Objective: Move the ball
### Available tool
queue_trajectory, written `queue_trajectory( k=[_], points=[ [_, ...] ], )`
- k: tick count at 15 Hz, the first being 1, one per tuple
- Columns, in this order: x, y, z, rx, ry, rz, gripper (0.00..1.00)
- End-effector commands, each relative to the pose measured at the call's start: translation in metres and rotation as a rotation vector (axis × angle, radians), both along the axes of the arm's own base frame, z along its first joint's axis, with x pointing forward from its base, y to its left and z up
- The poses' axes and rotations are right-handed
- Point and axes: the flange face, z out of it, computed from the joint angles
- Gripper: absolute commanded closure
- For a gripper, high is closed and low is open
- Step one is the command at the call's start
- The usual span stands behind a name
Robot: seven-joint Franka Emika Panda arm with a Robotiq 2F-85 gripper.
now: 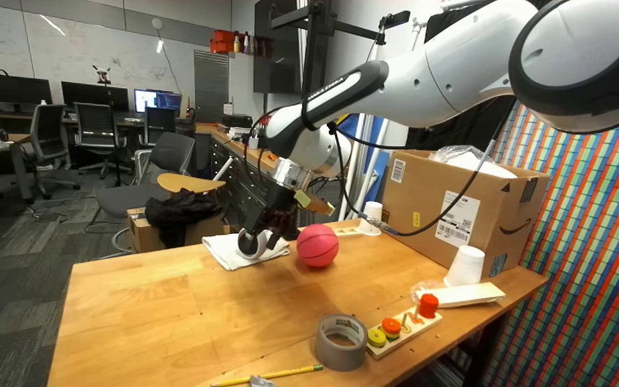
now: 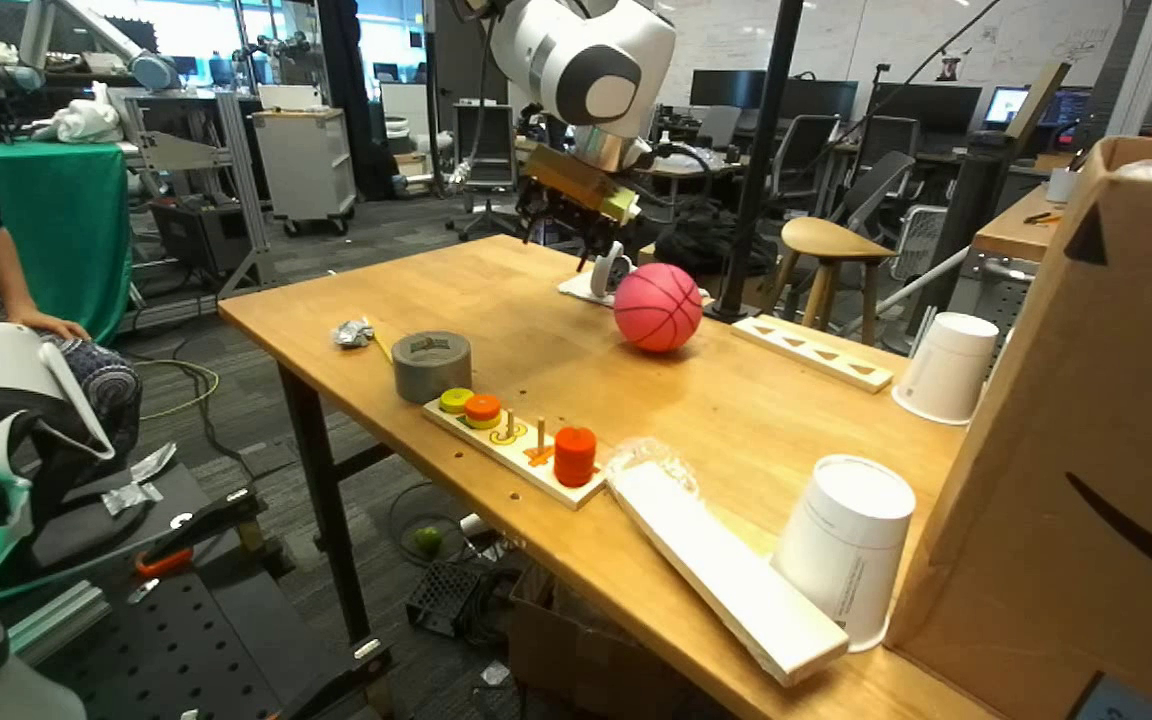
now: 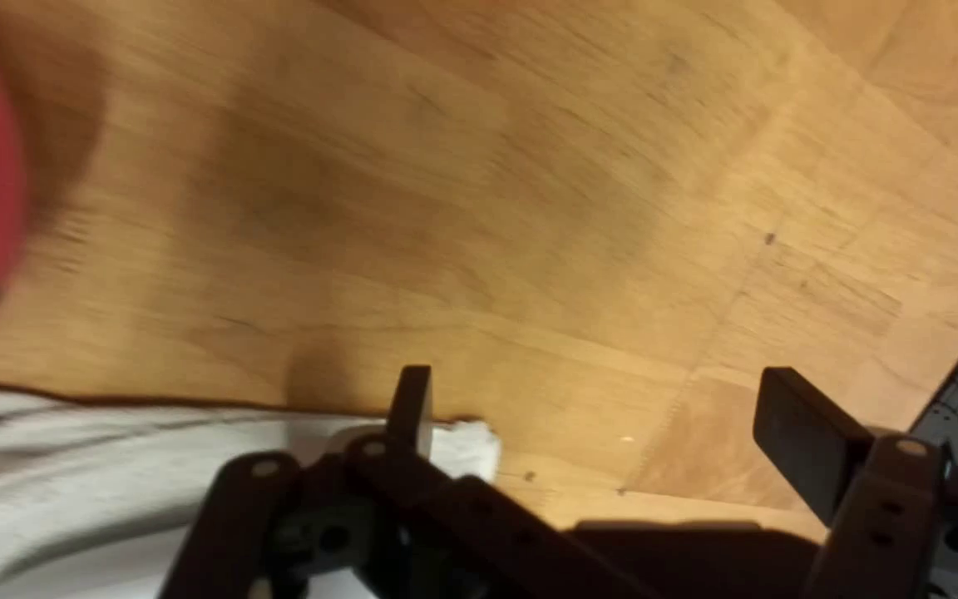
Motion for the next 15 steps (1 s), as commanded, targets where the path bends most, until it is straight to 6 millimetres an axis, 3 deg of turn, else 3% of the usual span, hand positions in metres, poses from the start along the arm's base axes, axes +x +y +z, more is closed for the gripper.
queue_trajectory(
  k=[1, 3, 5, 7, 8, 10, 12, 15],
  points=[
    [0.0, -0.096, 0.019, -0.15, 0.008, -0.122, 0.0],
    [-0.009, -0.14, 0.05, -0.25, -0.066, -0.15, 0.0],
    [-0.022, -0.17, 0.089, -0.344, -0.13, -0.156, 0.0],
    [-0.041, -0.189, 0.129, -0.448, -0.186, -0.138, 0.0],
    [-0.054, -0.189, 0.146, -0.501, -0.204, -0.113, 0.0],
    [-0.08, -0.177, 0.172, -0.608, -0.236, -0.058, 0.0],
    [-0.105, -0.147, 0.182, -0.706, -0.272, 0.016, 0.0],
    [-0.141, -0.09, 0.18, -0.784, -0.313, 0.107, 0.0]
  ],
)
